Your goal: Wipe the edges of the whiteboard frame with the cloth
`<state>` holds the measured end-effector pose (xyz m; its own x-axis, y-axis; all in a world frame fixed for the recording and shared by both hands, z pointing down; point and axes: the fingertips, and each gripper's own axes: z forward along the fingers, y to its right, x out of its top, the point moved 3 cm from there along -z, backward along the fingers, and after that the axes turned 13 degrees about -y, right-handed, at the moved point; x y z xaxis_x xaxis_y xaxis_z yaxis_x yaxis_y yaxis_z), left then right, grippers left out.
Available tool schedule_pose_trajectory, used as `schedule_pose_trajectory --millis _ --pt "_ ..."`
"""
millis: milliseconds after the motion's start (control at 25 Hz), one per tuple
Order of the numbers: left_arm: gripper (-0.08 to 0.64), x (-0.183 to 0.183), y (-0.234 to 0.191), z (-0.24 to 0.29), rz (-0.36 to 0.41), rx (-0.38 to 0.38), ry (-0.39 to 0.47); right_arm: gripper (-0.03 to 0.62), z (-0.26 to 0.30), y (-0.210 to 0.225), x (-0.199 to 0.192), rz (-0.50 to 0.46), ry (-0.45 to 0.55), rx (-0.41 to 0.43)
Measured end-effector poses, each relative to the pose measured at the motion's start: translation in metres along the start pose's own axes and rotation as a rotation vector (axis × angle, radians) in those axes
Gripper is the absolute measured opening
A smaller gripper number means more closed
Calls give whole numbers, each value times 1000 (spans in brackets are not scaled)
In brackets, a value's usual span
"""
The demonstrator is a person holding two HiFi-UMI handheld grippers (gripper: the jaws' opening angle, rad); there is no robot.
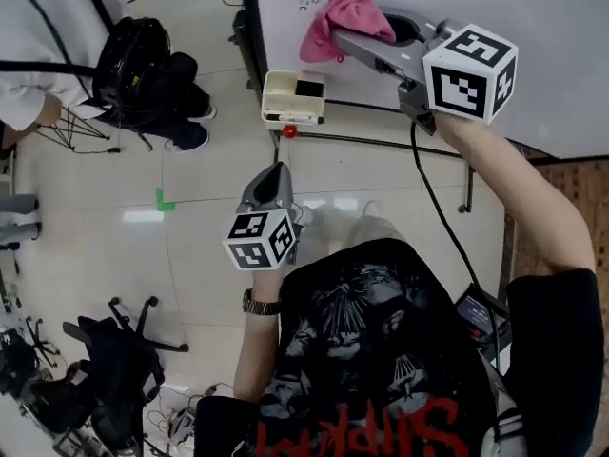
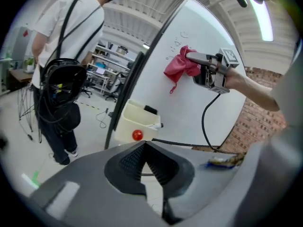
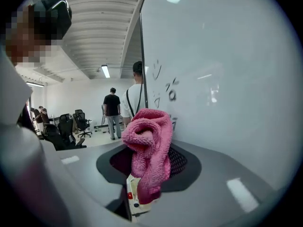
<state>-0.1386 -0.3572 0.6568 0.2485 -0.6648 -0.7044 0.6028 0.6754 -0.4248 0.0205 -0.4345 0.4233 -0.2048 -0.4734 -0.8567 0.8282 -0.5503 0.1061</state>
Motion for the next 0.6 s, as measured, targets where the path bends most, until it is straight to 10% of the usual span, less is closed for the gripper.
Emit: schedule_pose_trajectory --millis 600 --pt "3 67 180 10 337 -281 18 127 -205 7 -67 134 56 -245"
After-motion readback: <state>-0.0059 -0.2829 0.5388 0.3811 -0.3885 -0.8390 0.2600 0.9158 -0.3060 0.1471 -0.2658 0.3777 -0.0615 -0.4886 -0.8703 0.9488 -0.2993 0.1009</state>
